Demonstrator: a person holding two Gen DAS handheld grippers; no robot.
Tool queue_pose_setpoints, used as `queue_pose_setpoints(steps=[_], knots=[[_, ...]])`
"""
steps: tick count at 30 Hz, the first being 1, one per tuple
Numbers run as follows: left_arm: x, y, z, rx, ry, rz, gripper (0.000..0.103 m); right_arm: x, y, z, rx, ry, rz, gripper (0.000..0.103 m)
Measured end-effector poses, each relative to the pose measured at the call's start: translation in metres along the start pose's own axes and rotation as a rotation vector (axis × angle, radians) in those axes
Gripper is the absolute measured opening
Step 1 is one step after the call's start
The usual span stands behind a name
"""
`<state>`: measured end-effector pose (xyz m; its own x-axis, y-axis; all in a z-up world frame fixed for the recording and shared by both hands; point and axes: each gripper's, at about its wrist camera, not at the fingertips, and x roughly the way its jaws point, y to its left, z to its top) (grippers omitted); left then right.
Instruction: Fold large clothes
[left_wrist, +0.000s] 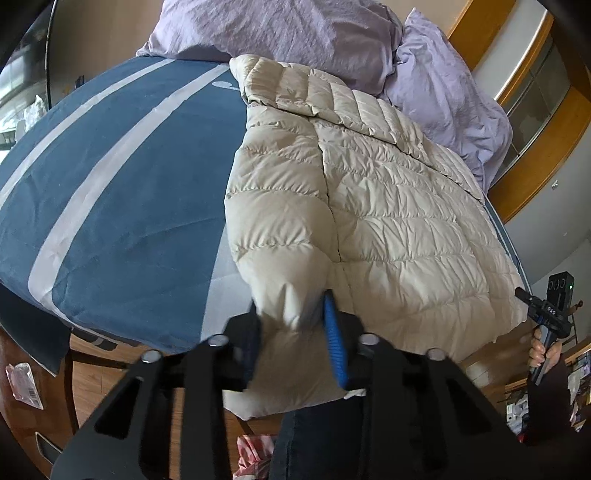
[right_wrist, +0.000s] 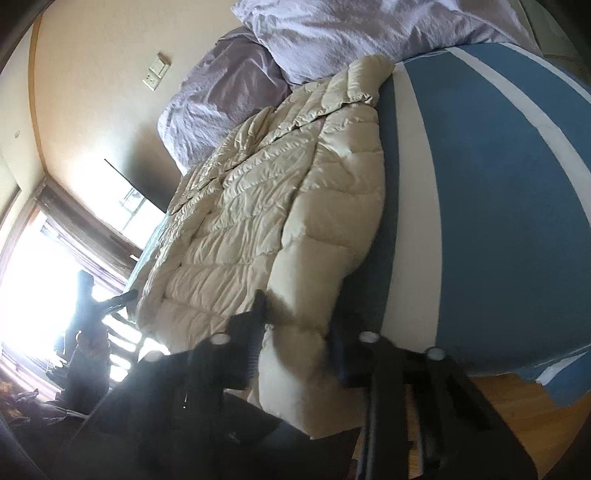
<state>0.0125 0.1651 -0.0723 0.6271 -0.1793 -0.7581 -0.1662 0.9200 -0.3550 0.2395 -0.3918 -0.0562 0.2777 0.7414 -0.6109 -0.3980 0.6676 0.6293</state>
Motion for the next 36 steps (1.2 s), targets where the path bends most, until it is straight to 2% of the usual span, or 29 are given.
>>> queue_pose_setpoints(steps=[6, 15, 25, 36], knots=[[-0.003, -0.006, 0.0, -0.004, -0.01, 0.009, 0.011, -0.002, 0.003, 0.002, -0.014, -0.007, -0.028, 0.009], [-0.04, -0.019, 0.031, -0.002, -0.147, -0.018, 0.005, -0.025, 0.022, 0.032, -0.054, -0.103, -0.084, 0.006], [-0.045, -0.03, 0.099, -0.028, -0.248, -0.003, 0.004, -0.02, 0.052, 0.092, -0.114, -0.155, -0.192, 0.006], [-0.009, -0.034, 0.183, -0.078, -0.266, 0.041, 0.004, 0.016, 0.044, 0.174, -0.044, -0.163, -0.221, 0.006]])
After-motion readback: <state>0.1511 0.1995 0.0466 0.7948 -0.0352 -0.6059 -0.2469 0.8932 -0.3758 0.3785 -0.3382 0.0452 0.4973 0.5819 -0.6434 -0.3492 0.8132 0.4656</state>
